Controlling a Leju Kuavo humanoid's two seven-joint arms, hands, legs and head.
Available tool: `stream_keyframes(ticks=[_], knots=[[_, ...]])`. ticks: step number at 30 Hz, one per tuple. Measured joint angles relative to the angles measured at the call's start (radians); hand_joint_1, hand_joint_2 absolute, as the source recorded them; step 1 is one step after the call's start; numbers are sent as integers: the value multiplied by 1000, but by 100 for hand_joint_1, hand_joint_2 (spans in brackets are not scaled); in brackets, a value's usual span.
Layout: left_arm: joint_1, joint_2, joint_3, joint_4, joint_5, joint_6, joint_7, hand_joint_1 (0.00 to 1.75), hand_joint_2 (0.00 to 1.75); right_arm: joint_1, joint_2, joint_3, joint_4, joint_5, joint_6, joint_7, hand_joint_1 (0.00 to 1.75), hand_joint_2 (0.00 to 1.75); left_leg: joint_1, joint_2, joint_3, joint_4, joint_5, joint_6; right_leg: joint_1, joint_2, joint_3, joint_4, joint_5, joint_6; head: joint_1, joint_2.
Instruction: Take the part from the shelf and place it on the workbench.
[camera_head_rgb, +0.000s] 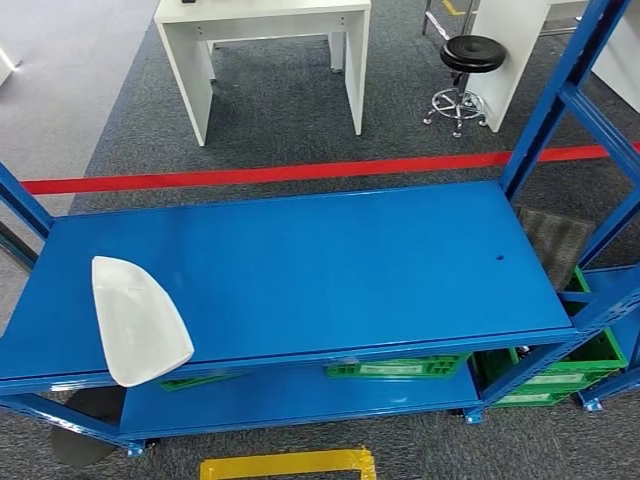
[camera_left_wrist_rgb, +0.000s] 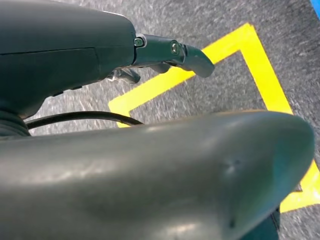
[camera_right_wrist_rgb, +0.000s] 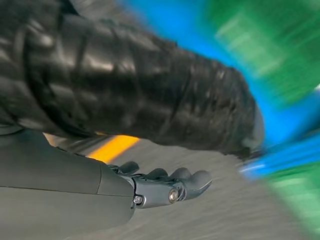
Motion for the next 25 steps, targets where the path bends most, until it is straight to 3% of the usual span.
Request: stream_keyframes(ticks=[1,2,5,6,10,11,21,22,24,25], knots=[[-9,13,12,9,12,7,4,0,0,-11,-13,-16,48,112,-75,30,0,0,0,-1,0,-1,5,7,2,-1,3,0,0,-3,-1,0],[-22,34,24,30,20,18,10,0,0,-21,-34,-23,104,227,-165,61,0,44,1,-2,-1,-3,9,6,3,-2,4,0,1,-5,-2,0],[-58,104,40,110,19,45,22,0,131,-52,-97,-22,262,449,-367,108,0,175,4,-3,-2,-7,15,-2,8,-1,3,2,3,-13,-6,0],[-66,121,43,129,18,48,22,0,175,-61,-113,-19,306,489,-401,104,0,175,5,-3,-2,-9,16,-8,9,-1,3,2,3,-15,-7,0],[-84,166,55,195,18,47,22,0,175,-92,-171,4,447,588,-445,47,0,175,12,-4,-2,-12,17,-52,14,-1,0,4,2,-20,-12,0],[-85,173,56,206,21,47,22,0,175,-98,-179,10,471,600,-445,31,0,175,13,-4,-2,-13,17,-57,14,-1,-1,5,2,-20,-12,0],[-87,200,62,248,39,53,40,0,175,-112,-210,45,578,648,-435,-32,0,175,9,-4,-5,-9,16,-59,10,-2,-1,5,3,-20,-12,0],[-87,202,58,249,42,56,49,0,175,-112,-212,54,582,652,-435,-29,0,131,9,-4,-5,-9,16,-58,10,-2,-1,5,3,-20,-12,0],[-85,207,39,249,60,63,67,0,87,-112,-216,81,588,648,-437,-20,0,44,8,-4,-5,-8,16,-58,10,-2,-1,5,3,-20,-12,0],[-85,208,33,249,66,64,70,0,58,-112,-218,88,589,645,-437,-17,0,0,8,-4,-6,-8,16,-58,10,-2,-1,5,3,-20,-12,0]])
